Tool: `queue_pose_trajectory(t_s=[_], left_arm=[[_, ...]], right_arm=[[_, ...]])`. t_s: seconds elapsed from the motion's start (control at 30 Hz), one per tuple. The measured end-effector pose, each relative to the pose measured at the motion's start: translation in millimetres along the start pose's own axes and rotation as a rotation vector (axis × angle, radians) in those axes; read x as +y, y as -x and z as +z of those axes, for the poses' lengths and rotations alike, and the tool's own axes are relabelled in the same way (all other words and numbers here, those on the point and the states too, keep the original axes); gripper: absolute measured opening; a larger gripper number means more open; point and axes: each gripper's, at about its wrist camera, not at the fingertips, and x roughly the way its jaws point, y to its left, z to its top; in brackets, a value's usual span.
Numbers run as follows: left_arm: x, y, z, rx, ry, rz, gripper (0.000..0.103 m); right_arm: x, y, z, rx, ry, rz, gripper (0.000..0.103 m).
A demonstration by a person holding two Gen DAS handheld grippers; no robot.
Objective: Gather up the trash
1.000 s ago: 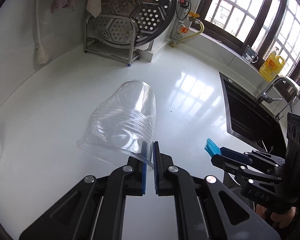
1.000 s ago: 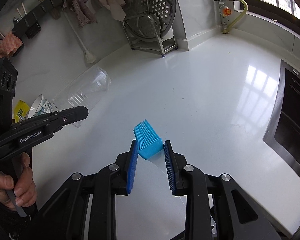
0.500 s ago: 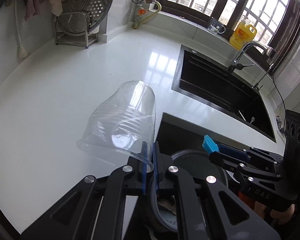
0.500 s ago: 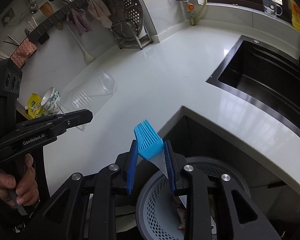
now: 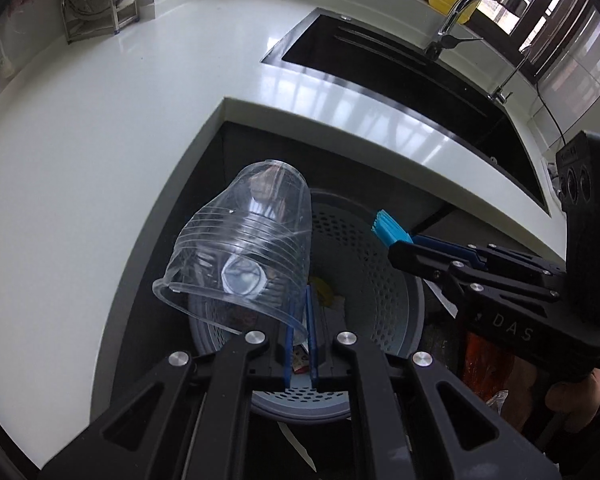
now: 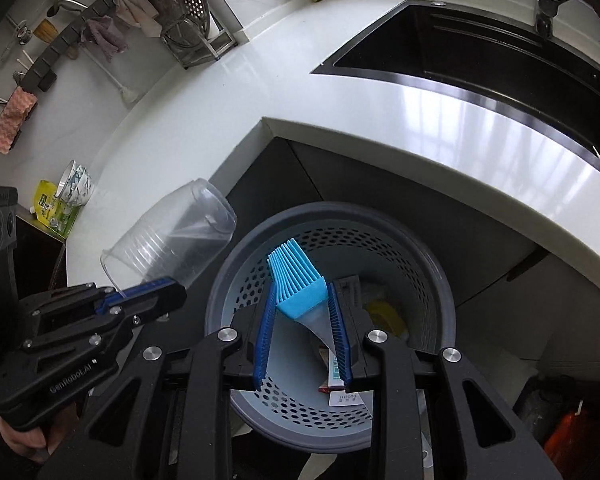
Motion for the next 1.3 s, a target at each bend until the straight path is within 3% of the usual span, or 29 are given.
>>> queue_pose_trajectory(t_s=[0.17, 0.2, 0.23, 0.27, 0.3, 0.37, 0.53, 0.67, 0.9, 1.3], left_arm=[[-3.1, -5.7, -10.6, 0.028, 0.021, 0.045, 0.007], [-3.5, -4.3, -11.2, 0.024, 0.029, 0.052, 0.012], [-3.0, -2.4, -11.7, 0.021, 0.038, 0.059, 0.018], [-2.4, 0.7, -11.8, 0.014, 0.049, 0.065, 0.033], [-1.4, 4.0, -12.5, 0.003, 0.064, 0.076, 0.055], [1.0, 12.0, -13.4, -0.026, 0.096, 0.082, 0.065], [0.8, 27.0, -9.6, -0.044, 0.131, 0.141, 0.067], [-4.7, 47.1, -8.4, -0.078, 0.145, 0.164, 0.079], [-20.3, 76.6, -7.7, -0.116, 0.161, 0.194, 0.090], [-29.8, 104.8, -13.6, -0.152, 0.189, 0.232, 0.092]], right_arm=[[-1.2, -6.3, 1.3, 0.009, 0.007, 0.019, 0.027], [-0.7, -5.5, 2.8, 0.004, 0.008, 0.021, 0.029], [-0.5, -3.4, 3.6, -0.006, 0.011, 0.024, 0.037], [-0.4, -1.0, 4.1, -0.015, 0.018, 0.022, 0.040], [-0.1, 0.8, 4.6, -0.017, 0.026, 0.020, 0.040], [-0.3, 5.0, 4.6, -0.020, 0.036, 0.018, 0.040], [-2.4, 15.7, 0.9, -0.001, 0.034, -0.006, 0.040], [-0.5, 32.0, -6.3, 0.004, 0.042, -0.028, 0.046], [2.3, 60.4, -17.5, 0.005, 0.045, -0.068, 0.054], [0.8, 90.0, -19.3, -0.027, 0.060, -0.089, 0.058]])
